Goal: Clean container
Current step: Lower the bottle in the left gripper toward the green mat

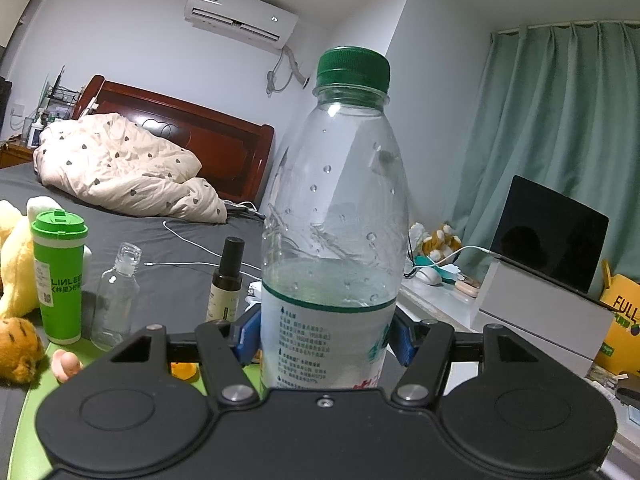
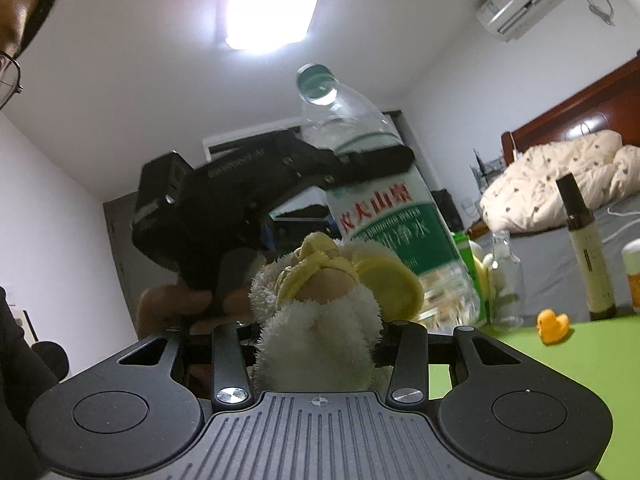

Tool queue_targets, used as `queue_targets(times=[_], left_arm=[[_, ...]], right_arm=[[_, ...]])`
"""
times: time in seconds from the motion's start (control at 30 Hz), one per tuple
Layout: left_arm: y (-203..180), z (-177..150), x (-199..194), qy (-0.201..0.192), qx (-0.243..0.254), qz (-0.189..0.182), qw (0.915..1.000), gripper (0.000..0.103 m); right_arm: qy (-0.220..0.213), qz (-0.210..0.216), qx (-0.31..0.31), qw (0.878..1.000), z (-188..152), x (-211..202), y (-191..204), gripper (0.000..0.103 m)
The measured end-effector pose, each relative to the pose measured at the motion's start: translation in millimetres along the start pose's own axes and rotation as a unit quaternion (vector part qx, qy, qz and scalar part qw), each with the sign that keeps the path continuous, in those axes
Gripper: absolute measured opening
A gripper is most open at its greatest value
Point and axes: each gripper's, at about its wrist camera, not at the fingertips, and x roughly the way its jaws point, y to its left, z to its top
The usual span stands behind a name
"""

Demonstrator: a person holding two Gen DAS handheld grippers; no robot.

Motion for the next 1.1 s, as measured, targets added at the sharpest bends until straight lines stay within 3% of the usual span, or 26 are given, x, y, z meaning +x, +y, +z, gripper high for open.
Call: queue_targets(times=[0.47, 0.8, 1.1], left_arm=[[10, -3, 2, 0.001, 0.000, 0.025, 0.9997, 0.061], [23, -21, 12, 0.008, 0.008, 0.094, 0.9955, 0.061], [45, -38, 35, 0.008, 0.024, 0.175, 0.9842, 0.061]], right_arm=[[0.030, -0.052, 0.025, 0.998, -10, -7, -25, 0.042], [-0.012, -0.128, 0.044, 0.991, 2, -38, -39, 0.042], [-0.038, -0.160, 0.033, 0.986, 23, -61, -31, 0.042]])
